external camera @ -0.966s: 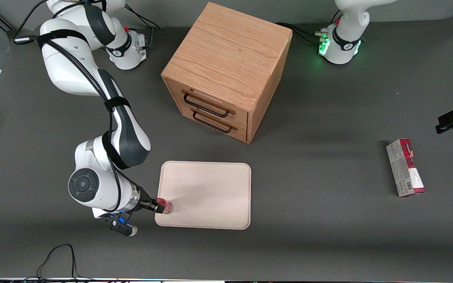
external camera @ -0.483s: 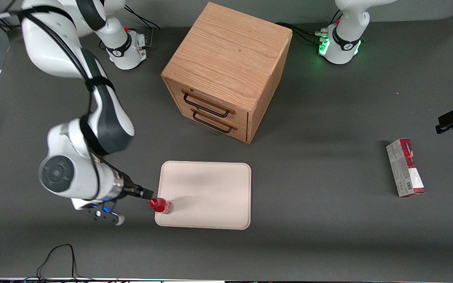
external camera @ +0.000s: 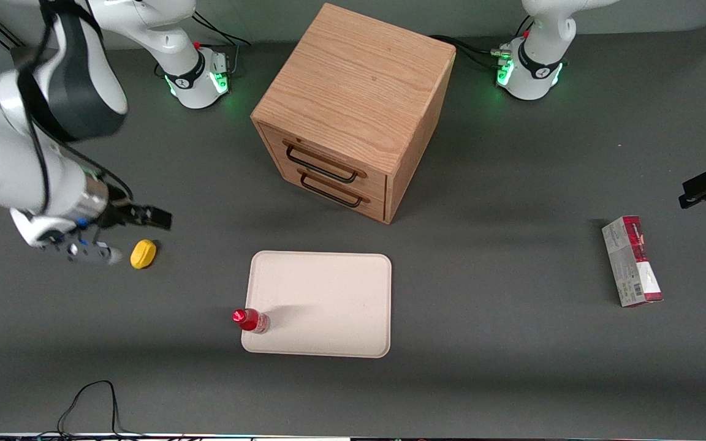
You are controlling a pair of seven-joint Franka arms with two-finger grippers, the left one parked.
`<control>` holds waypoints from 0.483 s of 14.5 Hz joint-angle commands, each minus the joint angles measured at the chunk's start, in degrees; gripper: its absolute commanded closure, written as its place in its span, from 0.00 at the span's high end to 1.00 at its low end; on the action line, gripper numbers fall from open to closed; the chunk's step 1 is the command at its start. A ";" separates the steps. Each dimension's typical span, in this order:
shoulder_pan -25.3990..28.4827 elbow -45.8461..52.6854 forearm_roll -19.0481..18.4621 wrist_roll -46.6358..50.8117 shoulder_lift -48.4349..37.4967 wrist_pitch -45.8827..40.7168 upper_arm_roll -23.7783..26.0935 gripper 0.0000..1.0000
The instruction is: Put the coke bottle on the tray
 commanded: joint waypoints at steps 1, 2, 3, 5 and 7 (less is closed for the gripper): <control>0.45 -13.22 -0.13 -2.89 -11.25 2.54 -0.85 1.00; 0.45 -13.41 -0.13 -3.16 -11.70 2.19 -0.85 1.00; 0.37 -12.98 -0.13 -3.16 -11.70 1.84 -0.94 1.00; 0.02 -12.19 -0.13 -3.16 -11.35 1.83 -0.94 1.00; -1.47 -11.48 -0.04 -4.82 -11.35 -0.09 -0.94 1.00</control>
